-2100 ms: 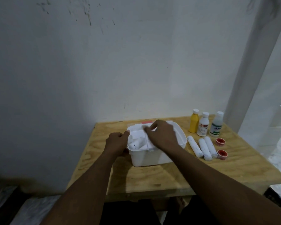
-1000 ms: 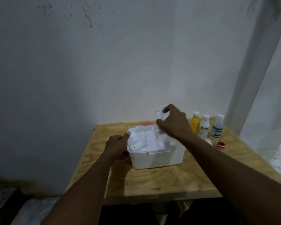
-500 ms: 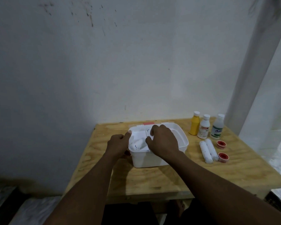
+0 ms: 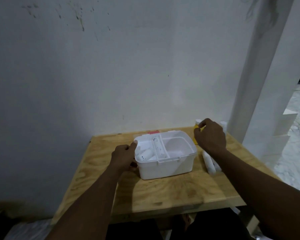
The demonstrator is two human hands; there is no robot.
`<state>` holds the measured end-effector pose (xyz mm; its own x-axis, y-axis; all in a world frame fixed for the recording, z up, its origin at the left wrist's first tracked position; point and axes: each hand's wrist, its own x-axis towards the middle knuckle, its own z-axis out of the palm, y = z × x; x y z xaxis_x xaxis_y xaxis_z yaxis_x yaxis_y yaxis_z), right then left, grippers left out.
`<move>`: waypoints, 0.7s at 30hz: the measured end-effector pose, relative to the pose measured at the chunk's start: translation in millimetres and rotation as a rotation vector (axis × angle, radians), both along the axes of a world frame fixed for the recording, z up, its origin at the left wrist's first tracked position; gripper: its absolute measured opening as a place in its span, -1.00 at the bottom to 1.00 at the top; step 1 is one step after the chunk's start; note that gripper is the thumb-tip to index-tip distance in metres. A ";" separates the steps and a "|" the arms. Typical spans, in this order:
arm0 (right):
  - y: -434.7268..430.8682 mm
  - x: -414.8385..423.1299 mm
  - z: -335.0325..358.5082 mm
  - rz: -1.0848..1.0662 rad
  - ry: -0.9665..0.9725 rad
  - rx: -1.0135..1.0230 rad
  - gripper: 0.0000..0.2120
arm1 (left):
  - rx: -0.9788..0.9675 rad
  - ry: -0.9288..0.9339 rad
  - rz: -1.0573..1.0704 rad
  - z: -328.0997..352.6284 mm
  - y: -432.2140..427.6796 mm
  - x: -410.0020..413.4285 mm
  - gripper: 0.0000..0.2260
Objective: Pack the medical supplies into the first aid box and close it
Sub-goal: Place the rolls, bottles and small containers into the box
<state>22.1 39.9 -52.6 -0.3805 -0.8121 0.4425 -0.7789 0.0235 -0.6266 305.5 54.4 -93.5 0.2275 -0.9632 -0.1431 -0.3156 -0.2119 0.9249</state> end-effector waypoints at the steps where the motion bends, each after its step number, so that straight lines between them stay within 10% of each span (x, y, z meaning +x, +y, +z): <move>1: -3.5 -10.0 -2.9 -0.002 0.027 0.047 -0.76 | 0.000 -0.004 0.000 0.3 -0.2 0.1 -0.46; 9: -41.7 -26.6 3.6 0.017 0.512 0.242 -0.46 | -0.002 -0.025 0.024 5.2 -4.9 -1.9 -0.52; 21: -81.6 -25.9 9.7 0.024 0.767 0.184 -0.74 | 0.018 -0.026 -0.023 4.8 -8.2 5.3 -0.55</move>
